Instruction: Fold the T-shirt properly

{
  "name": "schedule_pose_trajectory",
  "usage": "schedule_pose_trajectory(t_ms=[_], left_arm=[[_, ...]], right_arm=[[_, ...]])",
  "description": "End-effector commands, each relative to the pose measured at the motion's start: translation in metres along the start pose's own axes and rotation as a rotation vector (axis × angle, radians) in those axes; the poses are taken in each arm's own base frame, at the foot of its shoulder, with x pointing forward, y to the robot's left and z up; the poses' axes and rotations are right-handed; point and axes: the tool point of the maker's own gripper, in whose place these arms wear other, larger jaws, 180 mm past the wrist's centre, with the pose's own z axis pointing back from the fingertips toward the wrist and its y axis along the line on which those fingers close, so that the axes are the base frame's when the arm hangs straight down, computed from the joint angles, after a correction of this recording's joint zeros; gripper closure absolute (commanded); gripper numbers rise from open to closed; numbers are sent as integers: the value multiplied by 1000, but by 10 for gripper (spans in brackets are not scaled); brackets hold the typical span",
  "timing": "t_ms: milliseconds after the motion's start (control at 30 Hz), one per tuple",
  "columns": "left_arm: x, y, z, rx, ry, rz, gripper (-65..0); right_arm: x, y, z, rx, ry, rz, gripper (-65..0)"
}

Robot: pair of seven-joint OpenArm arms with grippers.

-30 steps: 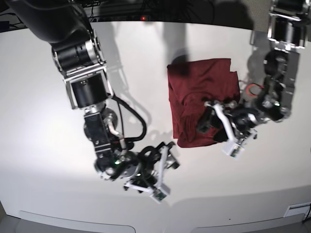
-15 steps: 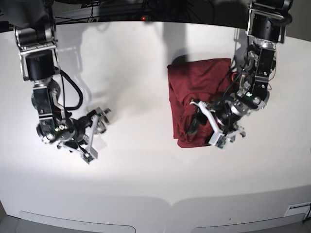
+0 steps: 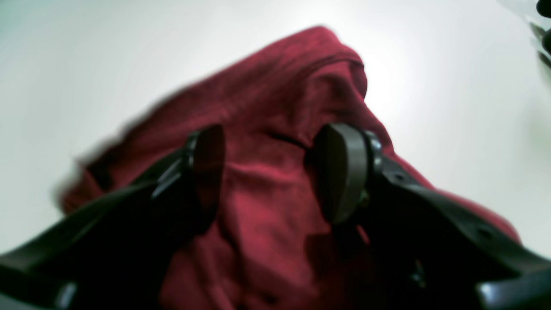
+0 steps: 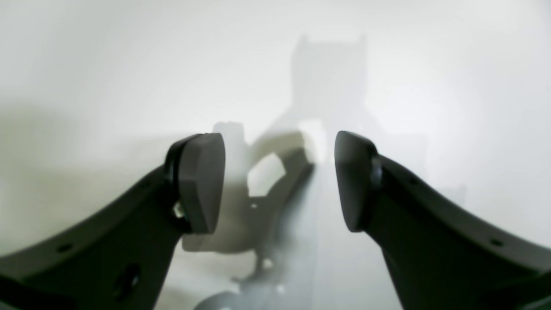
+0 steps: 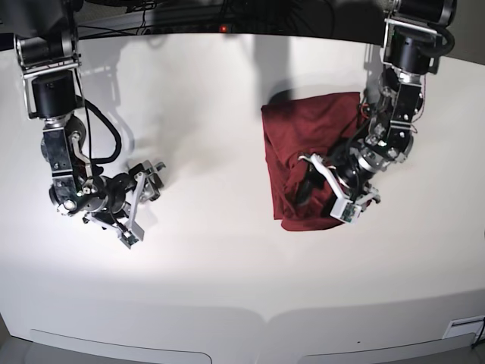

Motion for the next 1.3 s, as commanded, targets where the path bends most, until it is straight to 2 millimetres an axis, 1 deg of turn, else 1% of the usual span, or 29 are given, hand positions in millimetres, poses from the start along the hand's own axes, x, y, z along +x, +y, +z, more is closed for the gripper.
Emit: schedule_pose_trajectory(t_ms=[0,100,167,233,300,367,433,500,567,667,767,833,1000,1100,1167,1267], left_arm=[[47,8,-4,7,-116,-29,-350],[78,9,-5,6,-172,-68,-350],[91,9,-5,7,-166,-95,-350],[98,11,-4,14,-125,-126,-350],[100,15,4,27,-61,-167,-350],[111,17,21,23,-66,-188,-350],[122,16,46,12,-99,-234,-350],[128,12,70,-1,-112,-294,-350],[121,7,89,-11,-67,-342,-350],[97,8,108,-11,33,-367,-350],[71,9,129,-17,115,-267,-350],[60,10,146,-10,144,-197,-350],[57,24,198,88,131,-142,-350],[48,33,228,153,178,-134,-350],[32,37,248,185,241,-117,-350],[-4,38,280,217,383,-64,-350]], right_arm=[[22,-14,10,-28,-58,12,-396],[22,-14,10,-28,-60,12,-396],[22,-14,10,-28,-59,12,-396],[22,-14,10,-28,-59,12,-396],[22,-14,11,-29,-57,14,-396],[24,-12,12,-30,-60,24,-396],[29,-7,17,-32,-86,48,-396],[33,0,26,-38,-120,61,-396],[34,10,38,-34,-161,55,-396],[27,24,58,-23,-205,22,-396],[11,33,84,-31,-221,-14,-396],[-3,38,104,-47,-221,-37,-396],[-34,55,161,-81,-234,-85,-396],[-56,72,189,-71,-195,-113,-396],[-71,84,205,-66,-157,-131,-396],[-90,108,225,-37,-86,-160,-396]])
